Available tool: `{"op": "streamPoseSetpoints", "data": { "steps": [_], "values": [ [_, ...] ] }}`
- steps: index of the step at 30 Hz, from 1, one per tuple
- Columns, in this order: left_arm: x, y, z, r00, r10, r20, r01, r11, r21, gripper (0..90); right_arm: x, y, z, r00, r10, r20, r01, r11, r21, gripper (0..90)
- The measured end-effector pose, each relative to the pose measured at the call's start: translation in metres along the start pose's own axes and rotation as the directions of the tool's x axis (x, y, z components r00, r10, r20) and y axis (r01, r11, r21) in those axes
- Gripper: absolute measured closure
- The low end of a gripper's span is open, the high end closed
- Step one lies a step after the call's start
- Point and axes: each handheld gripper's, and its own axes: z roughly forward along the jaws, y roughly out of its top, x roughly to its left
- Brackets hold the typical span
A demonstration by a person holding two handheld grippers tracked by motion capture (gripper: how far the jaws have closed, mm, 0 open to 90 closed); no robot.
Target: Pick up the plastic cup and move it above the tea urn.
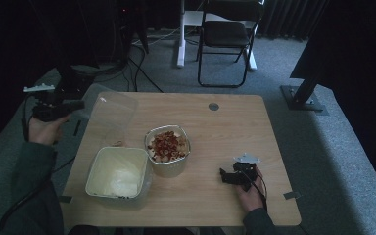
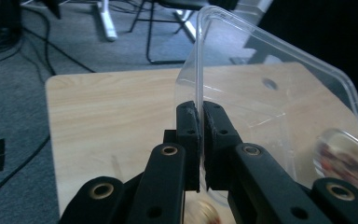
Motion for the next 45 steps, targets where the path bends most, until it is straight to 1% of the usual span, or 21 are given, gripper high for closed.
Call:
{"op": "streamPoseSetpoints", "data": {
  "steps": [2,5,6,10,12,14,17,18,20,21,22,23,26,28,31,35,37,39,40,41,45],
  "values": [
    [-0.01,-0.004,-0.011,0.9994,0.034,-0.006,-0.034,0.9994,0.009,86.8,0.0,0.0,0.0,1.0,0.0,0.0,0.0,1.0,0.0,10.5],
    [-0.023,-0.012,-0.03,0.9972,0.074,0.0,-0.074,0.997,0.02,86.7,0.0,0.0,0.0,1.0,0.0,0.0,0.0,1.0,0.0,10.5],
    [-0.025,-0.014,-0.033,0.9969,0.079,0.002,-0.079,0.9966,0.023,86.7,0.0,0.0,0.0,1.0,-0.001,0.0,0.001,1.0,0.0,10.5],
    [-0.034,-0.022,-0.051,0.9943,0.098,0.041,-0.099,0.9947,0.027,86.5,0.0,0.0,0.0,1.0,0.001,0.0,-0.001,1.0,0.001,10.5],
    [-0.037,-0.026,-0.056,0.9929,0.112,0.039,-0.113,0.9929,0.035,86.3,0.0,0.0,0.0,1.0,0.0,0.0,0.0,1.0,-0.001,10.5],
    [-0.039,-0.031,-0.06,0.9923,0.113,0.05,-0.115,0.9924,0.043,86.1,0.0,0.0,0.0,1.0,0.0,0.0,0.0,1.0,0.0,10.5],
    [-0.043,-0.04,-0.067,0.9892,0.12,0.085,-0.125,0.9907,0.055,86.3,0.0,0.0,0.0,1.0,0.002,0.0,-0.002,1.0,0.0,10.5],
    [-0.043,-0.041,-0.069,0.9867,0.125,0.104,-0.131,0.9896,0.058,86.3,0.0,0.0,0.0,1.0,0.001,0.0,-0.001,1.0,0.0,10.5],
    [-0.045,-0.044,-0.071,0.9794,0.13,0.155,-0.139,0.989,0.051,85.2,0.0,0.0,0.0,1.0,0.0,0.0,0.0,1.0,0.0,10.5],
    [-0.046,-0.045,-0.072,0.9738,0.127,0.189,-0.136,0.9901,0.036,78.7,0.0,0.0,0.0,1.0,0.001,0.0,-0.001,1.0,-0.001,10.5],
    [-0.046,-0.044,-0.072,0.974,0.123,0.19,-0.131,0.9909,0.031,71.7,0.0,0.0,0.0,1.0,0.0,-0.001,0.0,1.0,0.0,10.5],
    [-0.047,-0.044,-0.072,0.9743,0.125,0.187,-0.133,0.9908,0.028,68.2,0.0,0.0,0.0,1.0,0.0,-0.001,0.0,1.0,0.0,10.5],
    [-0.046,-0.042,-0.07,0.976,0.12,0.182,-0.124,0.9922,0.014,62.3,0.0,0.0,0.0,1.0,0.001,-0.001,-0.001,1.0,0.0,10.5],
    [-0.046,-0.042,-0.068,0.9776,0.115,0.176,-0.118,0.993,0.006,60.9,0.0,0.0,0.0,1.0,0.001,-0.001,-0.001,1.0,0.0,10.5],
    [-0.047,-0.044,-0.065,0.9778,0.119,0.173,-0.122,0.9925,0.009,59.9,0.0,0.0,0.0,1.0,0.001,-0.001,-0.001,1.0,0.0,10.5],
    [-0.05,-0.045,-0.059,0.978,0.131,0.162,-0.137,0.9904,0.022,58.1,0.0,0.0,0.0,1.0,0.0,-0.001,0.0,1.0,0.0,10.5],
    [-0.048,-0.045,-0.053,0.9808,0.132,0.144,-0.137,0.99,0.031,58.1,0.0,0.0,0.0,1.0,0.001,-0.001,-0.001,1.0,0.0,10.5],
    [-0.046,-0.046,-0.046,0.9816,0.125,0.145,-0.132,0.9905,0.04,57.5,0.0,0.0,0.0,1.0,0.0,-0.001,0.0,1.0,0.0,10.5],
    [-0.045,-0.048,-0.04,0.9826,0.126,0.137,-0.133,0.9898,0.049,57.2,0.0,0.0,0.0,1.0,0.001,-0.001,-0.001,1.0,0.0,10.5],
    [-0.044,-0.049,-0.035,0.9828,0.123,0.138,-0.131,0.9899,0.053,56.2,0.0,0.0,0.0,1.0,0.0,-0.001,0.0,1.0,0.0,10.5],
    [-0.038,-0.059,-0.011,0.9879,0.105,0.114,-0.114,0.9908,0.074,54.2,0.001,0.0,0.0,0.9999,-0.007,-0.009,0.007,1.0,0.001,10.5]
  ]
}}
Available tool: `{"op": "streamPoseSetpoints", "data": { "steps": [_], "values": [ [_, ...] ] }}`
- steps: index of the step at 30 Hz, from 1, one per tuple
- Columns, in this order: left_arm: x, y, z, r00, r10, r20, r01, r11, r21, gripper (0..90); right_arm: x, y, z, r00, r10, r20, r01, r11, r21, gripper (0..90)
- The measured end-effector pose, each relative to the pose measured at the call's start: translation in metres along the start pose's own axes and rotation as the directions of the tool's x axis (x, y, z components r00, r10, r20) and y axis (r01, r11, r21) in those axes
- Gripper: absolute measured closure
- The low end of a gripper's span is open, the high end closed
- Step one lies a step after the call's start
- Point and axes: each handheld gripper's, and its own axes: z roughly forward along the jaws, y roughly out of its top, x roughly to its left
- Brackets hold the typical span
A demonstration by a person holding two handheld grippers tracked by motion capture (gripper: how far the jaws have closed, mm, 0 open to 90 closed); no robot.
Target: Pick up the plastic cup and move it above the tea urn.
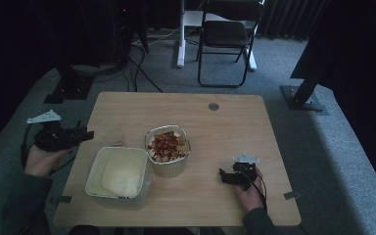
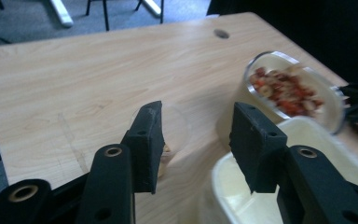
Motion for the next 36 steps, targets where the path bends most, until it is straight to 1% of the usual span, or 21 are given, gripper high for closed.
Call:
{"op": "streamPoseSetpoints", "data": {
  "steps": [3,4,6,8,9,11,13,14,16,18,20,22,24,25,27,28,29,31,33,34,36],
  "values": [
    [0.005,-0.01,0.021,0.9989,-0.003,-0.046,0.005,0.9997,0.026,53.0,0.005,0.001,0.001,0.9999,-0.01,-0.006,0.01,1.0,0.0,11.1],
    [0.006,-0.014,0.027,0.9985,-0.005,-0.054,0.007,0.9994,0.033,53.0,0.008,0.001,0.0,0.9997,-0.017,-0.016,0.017,0.9998,0.0,16.5],
    [0.01,-0.02,0.037,0.9976,-0.018,-0.066,0.022,0.9986,0.048,51.2,0.016,0.006,-0.003,0.9994,-0.026,-0.022,0.026,0.9993,0.025,31.7],
    [0.014,-0.026,0.046,0.9976,-0.034,-0.061,0.037,0.9978,0.054,50.9,0.025,0.01,-0.004,0.9977,-0.034,-0.059,0.036,0.999,0.026,33.9],
    [0.015,-0.028,0.05,0.9968,-0.038,-0.07,0.043,0.9974,0.059,50.2,0.03,0.012,-0.004,0.9953,-0.037,-0.089,0.039,0.999,0.019,33.8],
    [0.016,-0.032,0.055,0.9965,-0.048,-0.068,0.052,0.9966,0.064,48.9,0.041,0.018,-0.006,0.9878,-0.056,-0.145,0.056,0.9984,-0.01,33.6],
    [0.017,-0.034,0.058,0.9961,-0.049,-0.074,0.054,0.9966,0.063,48.9,0.053,0.025,-0.008,0.981,-0.079,-0.177,0.071,0.9963,-0.047,32.7],
    [0.017,-0.035,0.059,0.9961,-0.048,-0.074,0.052,0.9966,0.064,48.8,0.061,0.03,-0.009,0.9744,-0.091,-0.206,0.078,0.9945,-0.071,32.0],
    [0.018,-0.037,0.06,0.9956,-0.045,-0.082,0.051,0.9963,0.069,48.7,0.073,0.038,-0.008,0.9619,-0.109,-0.25,0.086,0.9909,-0.103,31.6],
    [0.02,-0.039,0.06,0.9952,-0.046,-0.086,0.052,0.9964,0.067,48.7,0.085,0.044,-0.006,0.9504,-0.128,-0.283,0.098,0.9884,-0.115,31.4],
    [0.022,-0.041,0.058,0.9947,-0.054,-0.087,0.059,0.9969,0.052,48.7,0.095,0.049,-0.003,0.9424,-0.156,-0.296,0.125,0.9848,-0.121,31.0],
    [0.024,-0.044,0.057,0.9935,-0.066,-0.093,0.071,0.9962,0.051,48.7,0.103,0.052,0.0,0.935,-0.166,-0.313,0.134,0.9837,-0.12,31.0],
    [0.027,-0.049,0.055,0.9921,-0.077,-0.099,0.082,0.9954,0.049,48.7,0.109,0.054,0.003,0.9305,-0.178,-0.32,0.147,0.9818,-0.12,30.0],
    [0.028,-0.052,0.054,0.9915,-0.077,-0.105,0.082,0.9954,0.049,48.7,0.112,0.054,0.004,0.9288,-0.191,-0.318,0.16,0.9796,-0.121,29.7],
    [0.03,-0.059,0.053,0.9897,-0.079,-0.119,0.084,0.9956,0.041,48.7,0.117,0.055,0.007,0.9268,-0.197,-0.32,0.167,0.9788,-0.118,29.4],
    [0.031,-0.064,0.054,0.9877,-0.073,-0.138,0.08,0.9958,0.043,48.7,0.119,0.056,0.008,0.9265,-0.198,-0.32,0.168,0.9787,-0.118,29.3],
    [0.032,-0.067,0.055,0.986,-0.067,-0.153,0.075,0.9959,0.049,48.7,0.12,0.057,0.009,0.9267,-0.199,-0.319,0.171,0.9786,-0.115,28.1],
    [0.034,-0.077,0.061,0.9819,-0.067,-0.177,0.079,0.9949,0.063,46.7,0.123,0.059,0.011,0.9237,-0.205,-0.324,0.178,0.9777,-0.111,26.5],
    [0.036,-0.084,0.069,0.98,-0.073,-0.185,0.088,0.9933,0.075,43.9,0.127,0.06,0.011,0.9209,-0.224,-0.319,0.198,0.9736,-0.114,25.2],
    [0.036,-0.087,0.074,0.9802,-0.069,-0.186,0.086,0.9922,0.089,43.2,0.128,0.06,0.011,0.9207,-0.229,-0.316,0.203,0.9727,-0.112,24.2],
    [0.037,-0.09,0.083,0.9815,-0.07,-0.178,0.088,0.9911,0.1,41.4,0.128,0.061,0.012,0.9204,-0.236,-0.312,0.212,0.9711,-0.109,22.6]
  ]
}}
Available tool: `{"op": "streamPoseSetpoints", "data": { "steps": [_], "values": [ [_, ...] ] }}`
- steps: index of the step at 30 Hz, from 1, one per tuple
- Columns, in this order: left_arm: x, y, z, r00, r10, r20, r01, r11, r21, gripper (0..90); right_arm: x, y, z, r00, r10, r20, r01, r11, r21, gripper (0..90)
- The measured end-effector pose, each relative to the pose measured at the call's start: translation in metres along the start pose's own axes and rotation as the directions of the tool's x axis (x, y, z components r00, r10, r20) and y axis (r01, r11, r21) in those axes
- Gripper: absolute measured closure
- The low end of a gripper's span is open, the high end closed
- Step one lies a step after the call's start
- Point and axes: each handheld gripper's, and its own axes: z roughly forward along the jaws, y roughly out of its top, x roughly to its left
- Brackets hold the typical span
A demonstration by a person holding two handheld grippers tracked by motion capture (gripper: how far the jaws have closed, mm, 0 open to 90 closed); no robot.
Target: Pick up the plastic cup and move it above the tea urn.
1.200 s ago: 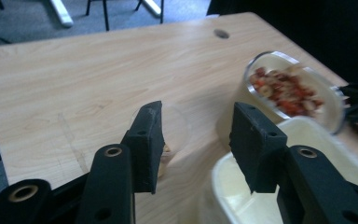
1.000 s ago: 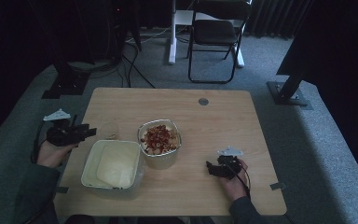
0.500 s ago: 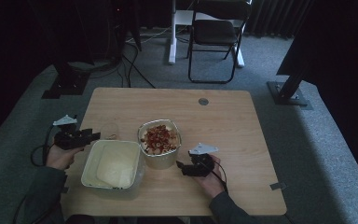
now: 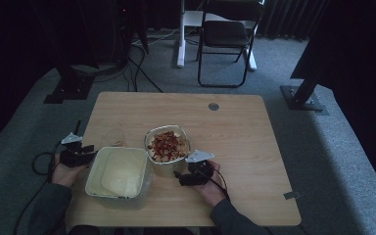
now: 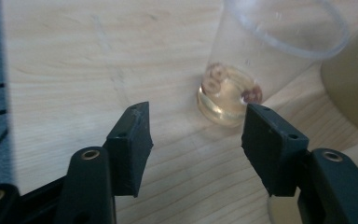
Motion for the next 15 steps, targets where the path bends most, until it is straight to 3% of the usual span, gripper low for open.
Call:
{"op": "streamPoseSetpoints", "data": {
  "steps": [6,10,15],
  "values": [
    [-0.005,0.003,0.015,0.9991,0.016,0.04,-0.017,0.9999,0.002,38.0,-0.003,0.0,0.001,0.9999,0.003,-0.015,-0.003,1.0,0.001,21.3],
    [-0.002,0.006,0.005,0.9984,0.009,0.056,-0.008,0.9997,-0.022,38.1,-0.002,0.0,0.001,0.9999,-0.006,-0.01,0.006,1.0,-0.001,21.5],
    [0.004,0.017,-0.011,0.9961,-0.033,0.082,0.04,0.9957,-0.084,40.9,-0.002,0.001,0.001,0.9999,-0.007,-0.009,0.007,1.0,0.002,21.5]
  ]
}}
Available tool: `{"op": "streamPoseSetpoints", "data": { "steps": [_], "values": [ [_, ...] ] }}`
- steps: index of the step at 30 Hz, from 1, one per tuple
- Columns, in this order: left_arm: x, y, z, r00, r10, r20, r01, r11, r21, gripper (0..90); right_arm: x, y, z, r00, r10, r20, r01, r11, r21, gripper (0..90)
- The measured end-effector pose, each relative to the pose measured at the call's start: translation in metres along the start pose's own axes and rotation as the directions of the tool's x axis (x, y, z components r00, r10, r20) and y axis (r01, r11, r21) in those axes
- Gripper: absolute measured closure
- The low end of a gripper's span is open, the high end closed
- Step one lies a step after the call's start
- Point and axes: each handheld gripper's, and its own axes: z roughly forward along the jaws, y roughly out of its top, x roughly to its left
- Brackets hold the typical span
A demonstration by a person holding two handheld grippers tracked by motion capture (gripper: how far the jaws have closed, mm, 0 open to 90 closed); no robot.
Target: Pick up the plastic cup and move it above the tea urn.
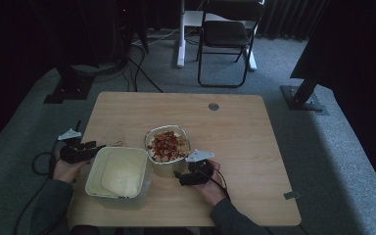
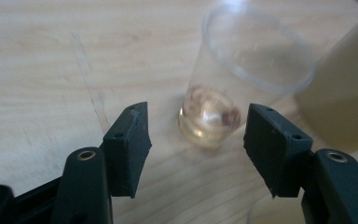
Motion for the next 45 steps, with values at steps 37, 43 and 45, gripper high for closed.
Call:
{"op": "streamPoseSetpoints", "data": {
  "steps": [37,43,45],
  "values": [
    [-0.005,0.057,0.046,0.9798,-0.007,-0.2,0.011,0.9997,0.021,85.2,-0.02,0.037,0.029,0.9987,0.05,0.007,-0.05,0.9983,-0.03,47.6],
    [0.005,0.059,0.046,0.9725,-0.042,-0.229,0.042,0.9991,-0.003,85.0,-0.021,0.047,0.04,0.999,0.041,0.018,-0.04,0.9989,-0.023,48.6],
    [0.007,0.059,0.047,0.9693,-0.044,-0.242,0.043,0.999,-0.011,84.9,-0.02,0.052,0.044,0.9991,0.032,0.029,-0.031,0.9993,-0.021,48.5]
  ]
}}
